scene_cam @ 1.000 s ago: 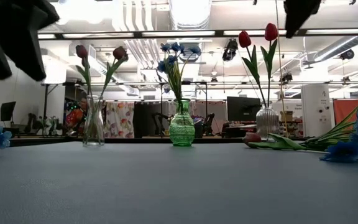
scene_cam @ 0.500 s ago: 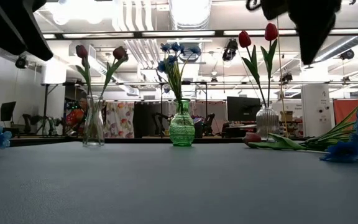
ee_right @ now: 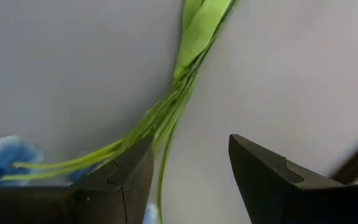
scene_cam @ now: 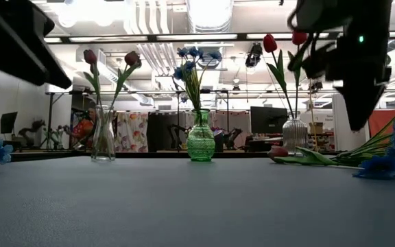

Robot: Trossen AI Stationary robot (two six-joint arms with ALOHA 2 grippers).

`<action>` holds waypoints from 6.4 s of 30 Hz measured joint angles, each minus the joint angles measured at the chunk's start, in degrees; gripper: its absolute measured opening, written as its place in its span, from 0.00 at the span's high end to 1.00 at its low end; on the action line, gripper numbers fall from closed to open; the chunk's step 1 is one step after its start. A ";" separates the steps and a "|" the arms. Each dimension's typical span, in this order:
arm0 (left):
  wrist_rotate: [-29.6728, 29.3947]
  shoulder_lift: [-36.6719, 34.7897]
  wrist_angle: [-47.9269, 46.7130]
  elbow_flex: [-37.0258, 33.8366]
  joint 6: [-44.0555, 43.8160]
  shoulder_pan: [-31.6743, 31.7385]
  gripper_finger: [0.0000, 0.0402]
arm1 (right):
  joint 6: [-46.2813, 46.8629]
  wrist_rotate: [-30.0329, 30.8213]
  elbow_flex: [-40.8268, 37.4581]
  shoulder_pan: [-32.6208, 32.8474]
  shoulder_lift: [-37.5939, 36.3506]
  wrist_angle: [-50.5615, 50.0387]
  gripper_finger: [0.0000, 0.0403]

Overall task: Sort flowers into vase by color
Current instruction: Put the right blue flower into the green vase

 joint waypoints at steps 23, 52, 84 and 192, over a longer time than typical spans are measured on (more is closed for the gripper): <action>-7.79 0.02 2.72 0.07 1.70 0.69 0.49 | -3.08 -2.54 -12.61 -4.77 0.09 19.92 0.61; 4.54 0.02 22.56 0.11 24.99 5.52 0.49 | -12.02 -3.79 5.00 -4.73 -1.46 -1.47 0.95; 7.23 0.04 51.28 0.09 64.23 23.74 0.49 | -13.00 -5.37 17.83 8.93 2.88 3.51 0.96; -25.47 4.74 52.15 0.15 39.11 18.66 1.00 | -24.78 40.16 -9.44 24.82 0.81 89.04 0.43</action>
